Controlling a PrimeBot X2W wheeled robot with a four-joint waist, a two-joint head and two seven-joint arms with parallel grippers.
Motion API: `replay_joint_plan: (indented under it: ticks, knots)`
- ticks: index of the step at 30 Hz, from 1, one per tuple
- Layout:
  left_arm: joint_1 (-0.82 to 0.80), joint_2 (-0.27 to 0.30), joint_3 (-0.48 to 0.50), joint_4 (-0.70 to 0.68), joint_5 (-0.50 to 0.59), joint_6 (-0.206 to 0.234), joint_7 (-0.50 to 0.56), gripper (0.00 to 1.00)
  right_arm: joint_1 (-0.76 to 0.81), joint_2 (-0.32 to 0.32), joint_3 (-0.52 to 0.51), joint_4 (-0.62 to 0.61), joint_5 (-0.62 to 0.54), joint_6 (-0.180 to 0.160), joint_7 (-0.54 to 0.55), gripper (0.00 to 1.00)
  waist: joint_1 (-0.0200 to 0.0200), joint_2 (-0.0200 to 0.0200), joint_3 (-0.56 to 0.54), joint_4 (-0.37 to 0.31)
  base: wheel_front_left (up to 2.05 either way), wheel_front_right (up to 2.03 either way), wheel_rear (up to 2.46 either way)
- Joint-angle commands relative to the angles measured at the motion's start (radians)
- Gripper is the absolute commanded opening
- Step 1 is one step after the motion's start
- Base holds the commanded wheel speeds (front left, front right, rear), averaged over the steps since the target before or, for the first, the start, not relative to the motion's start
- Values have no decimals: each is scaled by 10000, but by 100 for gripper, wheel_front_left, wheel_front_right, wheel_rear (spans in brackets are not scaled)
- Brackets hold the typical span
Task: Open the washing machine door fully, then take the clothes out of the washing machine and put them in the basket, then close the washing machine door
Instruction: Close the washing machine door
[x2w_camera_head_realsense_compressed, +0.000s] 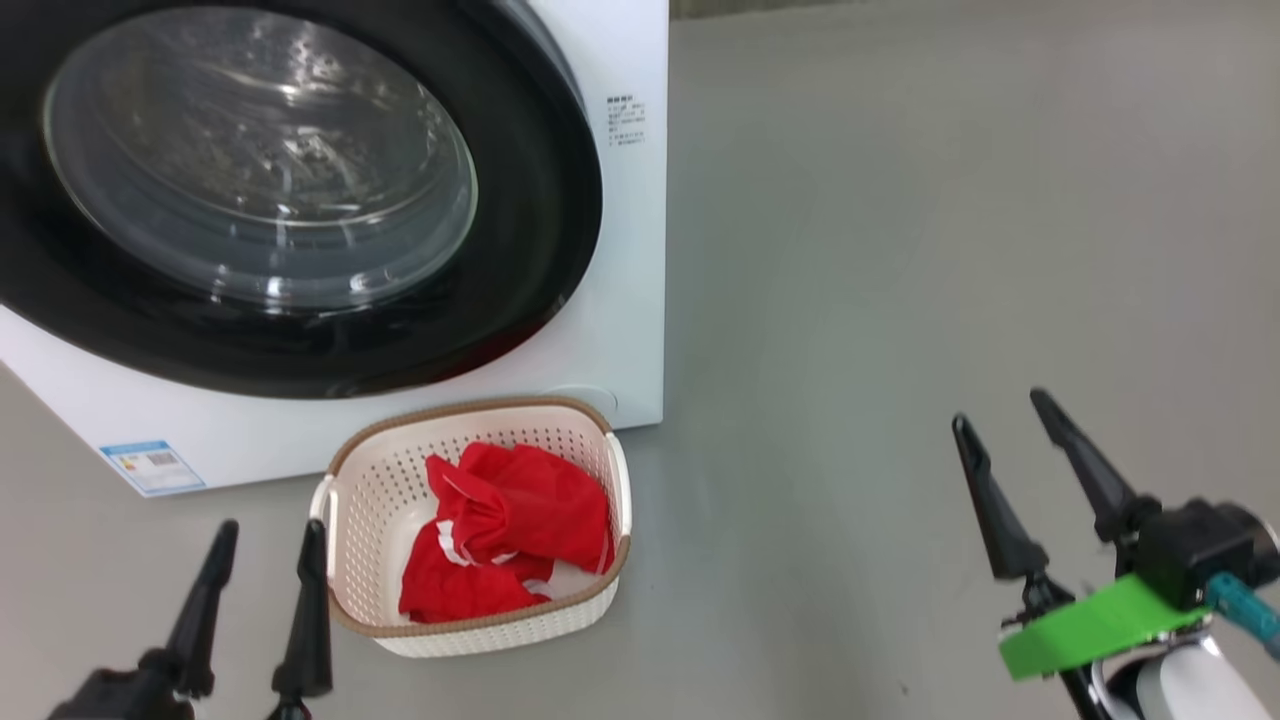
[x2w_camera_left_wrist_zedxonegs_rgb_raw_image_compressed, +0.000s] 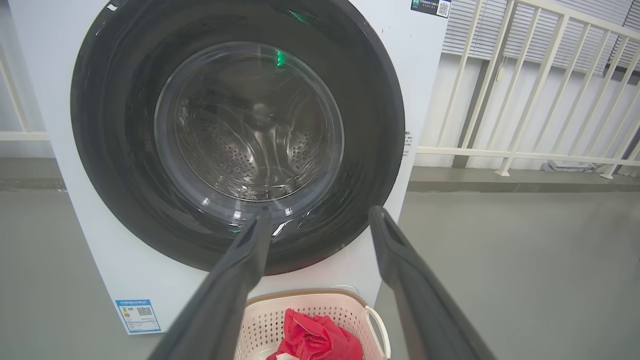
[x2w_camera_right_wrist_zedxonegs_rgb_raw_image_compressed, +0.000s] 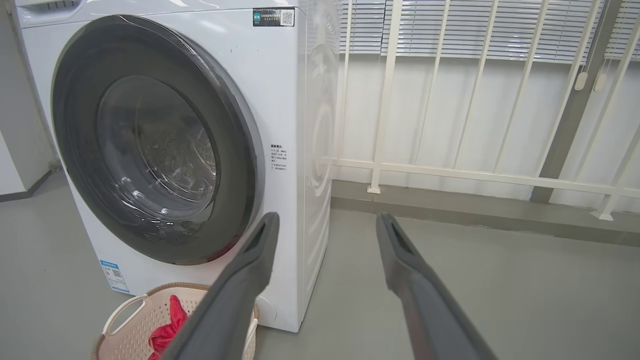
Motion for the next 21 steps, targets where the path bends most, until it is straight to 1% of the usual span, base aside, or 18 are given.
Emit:
replay_joint_plan:
  ticks: [1, 9, 21]
  knots:
    - [-39, 115, 328, -276, 141, -57, -78, 100, 64, -73, 139, -315, -156, -11, -53, 100, 0, 0, -183, 25, 0, 0, 0]
    - [369, 110, 546, -367, 362, -57, -78, 100, 708, -23, -135, -637, -220, -11, -53, 100, 0, 0, -405, -11, 0, 0, 0]
    - [633, 37, 738, -455, 537, -57, -78, 100, 927, 6, -122, -606, -165, -11, -53, 100, 0, 0, -587, -21, 0, 0, 0]
